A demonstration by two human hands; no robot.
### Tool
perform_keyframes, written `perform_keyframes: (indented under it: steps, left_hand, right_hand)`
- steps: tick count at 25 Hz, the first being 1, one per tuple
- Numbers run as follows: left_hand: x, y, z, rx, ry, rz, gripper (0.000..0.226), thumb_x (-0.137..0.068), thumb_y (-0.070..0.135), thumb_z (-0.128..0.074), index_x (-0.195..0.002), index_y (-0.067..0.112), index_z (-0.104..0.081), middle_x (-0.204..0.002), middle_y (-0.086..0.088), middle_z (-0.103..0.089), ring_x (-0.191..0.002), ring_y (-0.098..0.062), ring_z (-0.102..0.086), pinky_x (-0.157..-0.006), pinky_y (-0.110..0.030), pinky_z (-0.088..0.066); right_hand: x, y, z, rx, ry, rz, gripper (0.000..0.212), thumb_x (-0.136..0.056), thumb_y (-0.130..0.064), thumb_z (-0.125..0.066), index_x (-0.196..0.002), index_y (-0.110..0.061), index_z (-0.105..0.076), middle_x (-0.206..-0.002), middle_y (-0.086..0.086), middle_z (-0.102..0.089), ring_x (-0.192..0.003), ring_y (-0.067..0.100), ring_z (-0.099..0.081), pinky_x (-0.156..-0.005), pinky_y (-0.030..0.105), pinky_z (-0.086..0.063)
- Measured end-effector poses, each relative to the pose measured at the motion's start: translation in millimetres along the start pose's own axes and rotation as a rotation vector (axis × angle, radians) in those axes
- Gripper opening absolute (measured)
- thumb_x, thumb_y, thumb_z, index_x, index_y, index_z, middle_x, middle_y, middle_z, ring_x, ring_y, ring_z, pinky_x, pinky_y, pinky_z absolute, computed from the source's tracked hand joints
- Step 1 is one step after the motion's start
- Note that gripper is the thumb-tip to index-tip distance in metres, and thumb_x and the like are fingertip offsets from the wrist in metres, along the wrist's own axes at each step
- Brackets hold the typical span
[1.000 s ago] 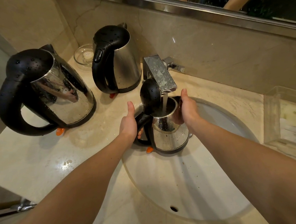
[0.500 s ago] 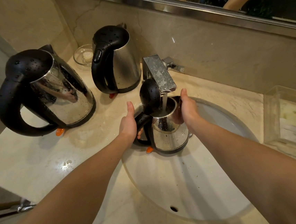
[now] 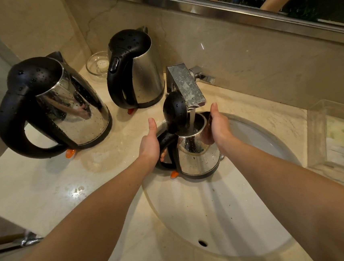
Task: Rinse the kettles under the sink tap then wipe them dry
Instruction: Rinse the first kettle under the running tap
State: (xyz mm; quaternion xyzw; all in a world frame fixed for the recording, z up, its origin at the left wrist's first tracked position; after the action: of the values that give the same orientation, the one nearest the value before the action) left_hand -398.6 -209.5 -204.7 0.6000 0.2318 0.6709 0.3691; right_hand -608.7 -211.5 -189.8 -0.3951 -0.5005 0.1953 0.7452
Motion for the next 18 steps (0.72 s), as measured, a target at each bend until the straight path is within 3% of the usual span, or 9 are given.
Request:
perform_keyframes:
  steps: [3, 6, 13, 18]
  left_hand:
    - [0.9, 0.4, 0.0, 0.002, 0.003, 0.006, 0.081, -0.095, 0.076, -0.012, -0.088, 0.010, -0.059, -0.061, -0.006, -0.049, -0.048, -0.015, -0.047, -0.049, -0.026, -0.042]
    - [1.0, 1.1, 0.4, 0.006, 0.005, 0.005, 0.079, -0.095, 0.075, -0.013, -0.088, 0.011, -0.059, -0.061, -0.005, -0.048, -0.049, -0.015, -0.047, -0.050, -0.026, -0.042]
    - [-1.2, -0.3, 0.2, -0.006, 0.022, -0.004, 0.096, -0.095, 0.076, -0.013, -0.121, -0.001, -0.063, -0.067, -0.005, -0.054, -0.056, -0.015, -0.051, -0.049, -0.025, -0.043]
    - [-1.0, -0.2, -0.1, -0.010, 0.015, -0.007, 0.098, -0.095, 0.076, -0.012, -0.124, -0.004, -0.062, -0.066, -0.005, -0.052, -0.053, -0.014, -0.050, -0.047, -0.023, -0.042]
  right_hand:
    - [1.3, 0.7, -1.4, -0.005, 0.008, -0.005, 0.074, -0.089, -0.074, -0.029, -0.127, -0.019, -0.061, -0.122, 0.008, -0.066, -0.113, 0.031, -0.062, -0.103, 0.053, -0.047]
    - [-0.5, 1.5, -1.2, 0.001, 0.011, -0.001, 0.071, -0.092, -0.071, -0.028, -0.128, -0.020, -0.061, -0.122, 0.008, -0.066, -0.114, 0.030, -0.062, -0.104, 0.053, -0.047]
    - [0.6, -3.2, 1.2, 0.047, 0.019, 0.029, 0.064, -0.100, -0.063, -0.026, -0.127, -0.016, -0.061, -0.123, 0.009, -0.065, -0.115, 0.028, -0.059, -0.107, 0.050, -0.043]
    - [0.0, -1.8, 0.8, 0.044, 0.023, 0.031, 0.064, -0.100, -0.063, -0.027, -0.130, -0.017, -0.060, -0.126, 0.009, -0.064, -0.117, 0.029, -0.059, -0.108, 0.051, -0.042]
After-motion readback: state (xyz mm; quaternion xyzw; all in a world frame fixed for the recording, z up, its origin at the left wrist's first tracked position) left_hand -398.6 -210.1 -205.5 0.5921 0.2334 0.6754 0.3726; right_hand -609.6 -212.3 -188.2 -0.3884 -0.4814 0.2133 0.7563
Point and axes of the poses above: each hand's wrist, its own x-axis away from the middle knuckle, its own z-axis out of the back of the hand, y = z × x, the point moved 7 cm from there along -x, towards the middle knuckle
